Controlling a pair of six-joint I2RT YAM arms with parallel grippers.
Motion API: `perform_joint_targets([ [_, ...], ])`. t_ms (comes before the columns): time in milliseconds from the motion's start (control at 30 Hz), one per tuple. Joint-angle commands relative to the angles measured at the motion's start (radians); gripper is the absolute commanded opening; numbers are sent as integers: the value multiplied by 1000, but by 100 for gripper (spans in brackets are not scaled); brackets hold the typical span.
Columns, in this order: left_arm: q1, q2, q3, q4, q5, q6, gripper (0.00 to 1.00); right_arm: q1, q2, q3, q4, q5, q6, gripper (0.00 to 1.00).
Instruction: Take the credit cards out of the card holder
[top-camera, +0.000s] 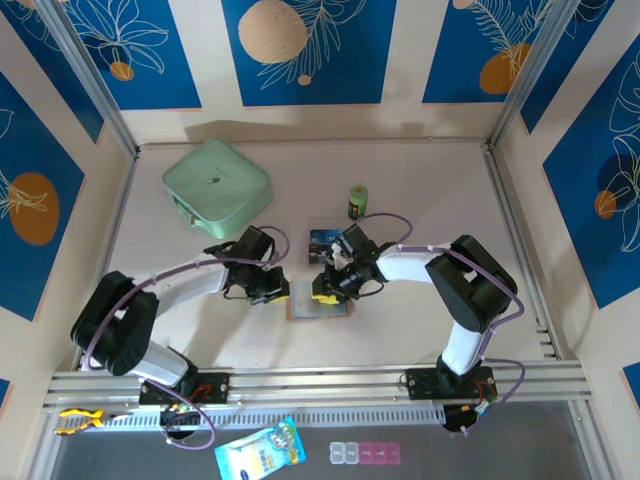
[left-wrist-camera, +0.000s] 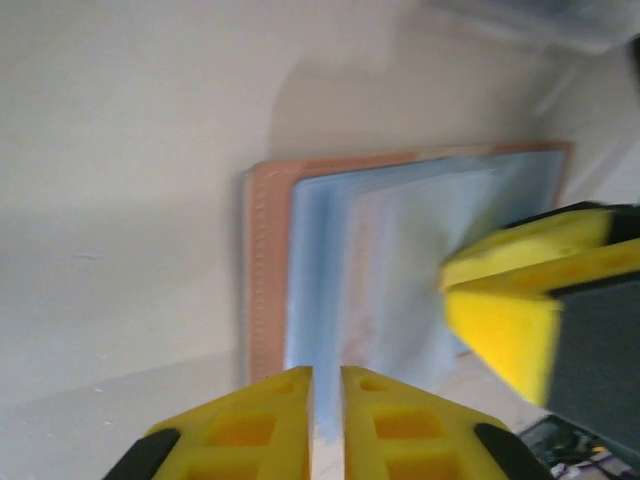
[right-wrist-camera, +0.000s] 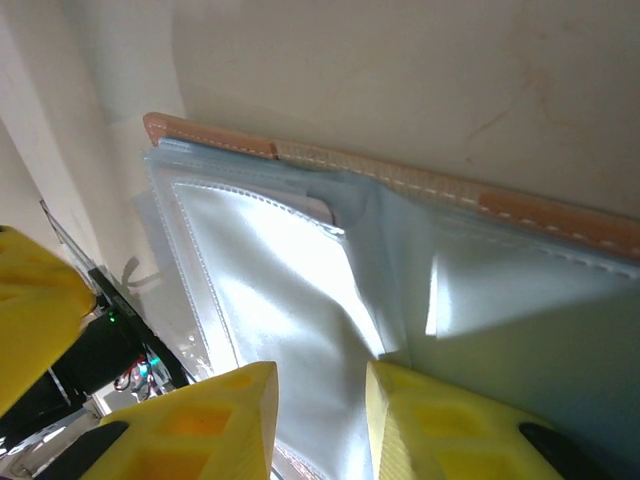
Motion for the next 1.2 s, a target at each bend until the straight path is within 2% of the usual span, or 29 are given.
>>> perform_joint_targets([
  [0,-20,-9,39,-3,25,-25,19,-13,-6,-35,22,-16,16,29],
  [167,-47,43,47,74,66,-62,25,-27,-4,-61,60,-35,28,27],
  [467,-61,122,21,132,65,-86,28,-42,15,-83,107,-70,39,25],
  [1033,-63,175,-4,162,64,-105,31,-43,11,-92,107,-72,38,24],
  [1167,-65,179,-13,188,78,-118,27,-43,9,-93,111,-75,38,24],
])
